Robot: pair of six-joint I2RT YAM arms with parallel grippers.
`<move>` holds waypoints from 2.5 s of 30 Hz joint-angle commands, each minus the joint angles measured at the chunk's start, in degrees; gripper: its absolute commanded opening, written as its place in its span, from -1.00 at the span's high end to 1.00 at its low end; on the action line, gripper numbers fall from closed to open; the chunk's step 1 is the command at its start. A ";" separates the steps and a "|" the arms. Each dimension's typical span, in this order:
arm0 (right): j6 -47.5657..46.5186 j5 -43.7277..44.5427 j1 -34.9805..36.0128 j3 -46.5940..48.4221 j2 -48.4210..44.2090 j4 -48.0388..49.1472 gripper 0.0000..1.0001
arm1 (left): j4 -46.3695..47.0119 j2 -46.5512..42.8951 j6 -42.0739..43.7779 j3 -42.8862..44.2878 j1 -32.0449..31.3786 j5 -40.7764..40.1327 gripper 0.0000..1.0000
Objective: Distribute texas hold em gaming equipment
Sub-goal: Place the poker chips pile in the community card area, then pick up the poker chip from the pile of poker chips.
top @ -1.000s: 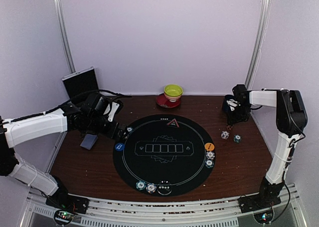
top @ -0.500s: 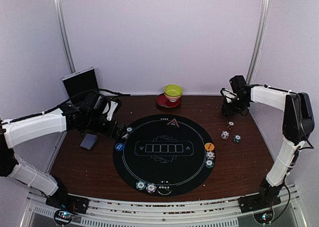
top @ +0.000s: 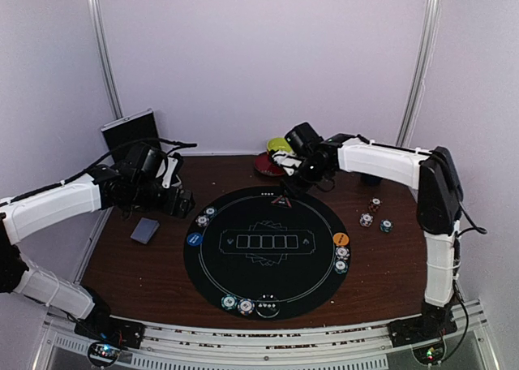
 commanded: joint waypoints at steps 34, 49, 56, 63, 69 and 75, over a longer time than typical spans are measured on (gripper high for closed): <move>-3.52 3.37 15.60 27.03 22.93 -12.87 -0.66 | 2.14 1.17 1.31 -0.38 2.39 1.68 -0.96; -4.44 -3.57 -2.16 -4.42 -9.73 -5.71 -0.93 | -0.80 17.11 5.10 7.46 -6.22 10.90 -0.96; -3.69 -3.44 -11.79 -8.56 -11.29 -2.12 -0.93 | -4.61 29.55 8.15 19.13 -10.76 15.48 -0.96; -3.29 -1.67 -12.59 -10.72 -13.65 0.20 -0.93 | -8.85 39.21 10.06 28.46 -11.30 14.50 -0.96; -3.18 -0.31 -12.77 -12.15 -15.29 2.07 -0.93 | -9.59 42.53 10.42 29.97 -11.15 14.53 -0.94; -3.17 0.49 -12.77 -12.50 -14.95 2.41 -0.93 | -9.59 43.34 10.49 29.77 -10.45 14.54 -0.83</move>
